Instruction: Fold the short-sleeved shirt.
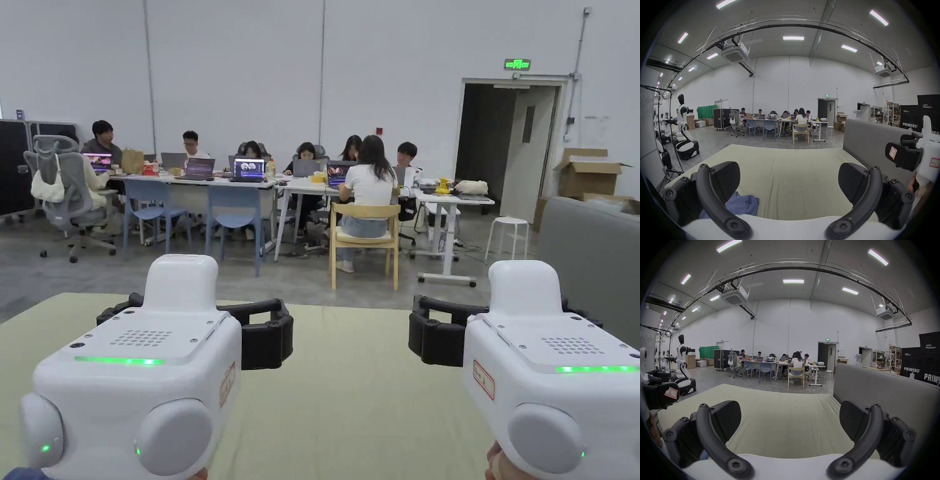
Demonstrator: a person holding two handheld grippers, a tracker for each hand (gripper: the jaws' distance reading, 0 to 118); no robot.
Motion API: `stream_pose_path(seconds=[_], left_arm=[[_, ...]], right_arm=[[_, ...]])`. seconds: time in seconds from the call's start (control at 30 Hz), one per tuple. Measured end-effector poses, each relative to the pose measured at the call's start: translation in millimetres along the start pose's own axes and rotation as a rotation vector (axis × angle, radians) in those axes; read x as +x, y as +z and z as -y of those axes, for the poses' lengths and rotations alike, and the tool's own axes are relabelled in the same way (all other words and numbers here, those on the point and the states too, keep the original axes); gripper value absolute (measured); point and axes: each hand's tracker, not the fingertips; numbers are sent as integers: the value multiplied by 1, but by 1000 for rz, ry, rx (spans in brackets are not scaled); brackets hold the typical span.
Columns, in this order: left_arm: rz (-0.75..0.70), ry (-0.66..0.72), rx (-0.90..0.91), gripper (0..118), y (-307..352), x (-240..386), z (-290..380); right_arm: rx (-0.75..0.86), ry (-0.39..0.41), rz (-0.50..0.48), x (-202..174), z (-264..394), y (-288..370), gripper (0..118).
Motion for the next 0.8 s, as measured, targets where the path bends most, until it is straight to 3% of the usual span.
stream_pose_path(seconds=[0.8], left_arm=[[0,0,14,118,10,-4,-6]], right_arm=[[-8,-4,-16,-4,-2,9,118]])
